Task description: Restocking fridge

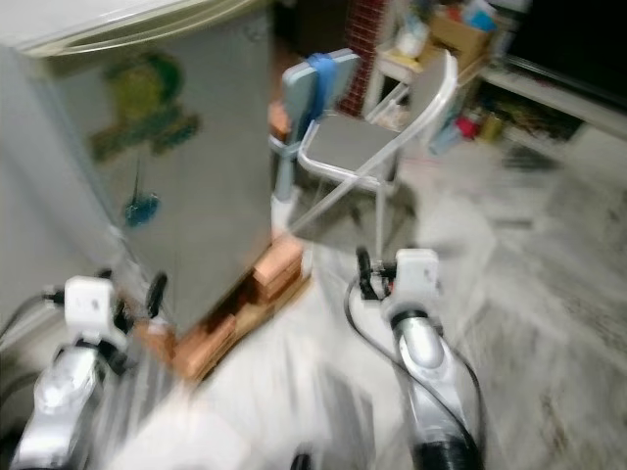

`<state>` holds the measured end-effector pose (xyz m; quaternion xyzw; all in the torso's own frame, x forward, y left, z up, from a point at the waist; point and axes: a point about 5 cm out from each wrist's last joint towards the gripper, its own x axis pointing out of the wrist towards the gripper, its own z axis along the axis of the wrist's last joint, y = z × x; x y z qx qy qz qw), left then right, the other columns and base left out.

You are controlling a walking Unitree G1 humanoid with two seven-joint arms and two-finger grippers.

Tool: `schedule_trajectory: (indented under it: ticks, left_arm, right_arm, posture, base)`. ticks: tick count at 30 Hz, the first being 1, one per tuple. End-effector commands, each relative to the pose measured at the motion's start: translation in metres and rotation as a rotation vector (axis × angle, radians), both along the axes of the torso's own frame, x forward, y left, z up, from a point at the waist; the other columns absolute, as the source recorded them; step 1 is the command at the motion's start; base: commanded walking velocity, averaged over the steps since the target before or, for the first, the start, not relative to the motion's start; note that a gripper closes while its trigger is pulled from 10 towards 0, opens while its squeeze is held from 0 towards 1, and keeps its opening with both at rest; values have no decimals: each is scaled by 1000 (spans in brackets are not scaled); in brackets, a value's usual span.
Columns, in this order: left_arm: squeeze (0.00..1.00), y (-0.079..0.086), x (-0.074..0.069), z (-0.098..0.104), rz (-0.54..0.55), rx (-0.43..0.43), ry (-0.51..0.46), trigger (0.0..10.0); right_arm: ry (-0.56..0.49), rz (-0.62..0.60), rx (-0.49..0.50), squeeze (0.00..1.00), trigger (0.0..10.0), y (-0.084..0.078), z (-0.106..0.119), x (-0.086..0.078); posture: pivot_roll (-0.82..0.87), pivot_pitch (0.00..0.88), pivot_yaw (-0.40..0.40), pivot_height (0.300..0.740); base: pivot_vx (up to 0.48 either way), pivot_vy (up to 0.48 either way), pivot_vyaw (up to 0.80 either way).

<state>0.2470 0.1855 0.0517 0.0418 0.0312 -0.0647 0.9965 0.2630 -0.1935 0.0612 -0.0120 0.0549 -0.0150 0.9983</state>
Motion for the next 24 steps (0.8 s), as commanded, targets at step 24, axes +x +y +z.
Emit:
schedule_trajectory:
  ticks: [24]
  left_arm:
    - [0, 26, -25, -16, 59, 50, 80, 10000]
  right_arm:
    - [-18, 27, 5, 0, 10000, 14, 3, 6]
  posture:
    - [68, 0, -32, 740]
  base:
    - [0, 342, 0]
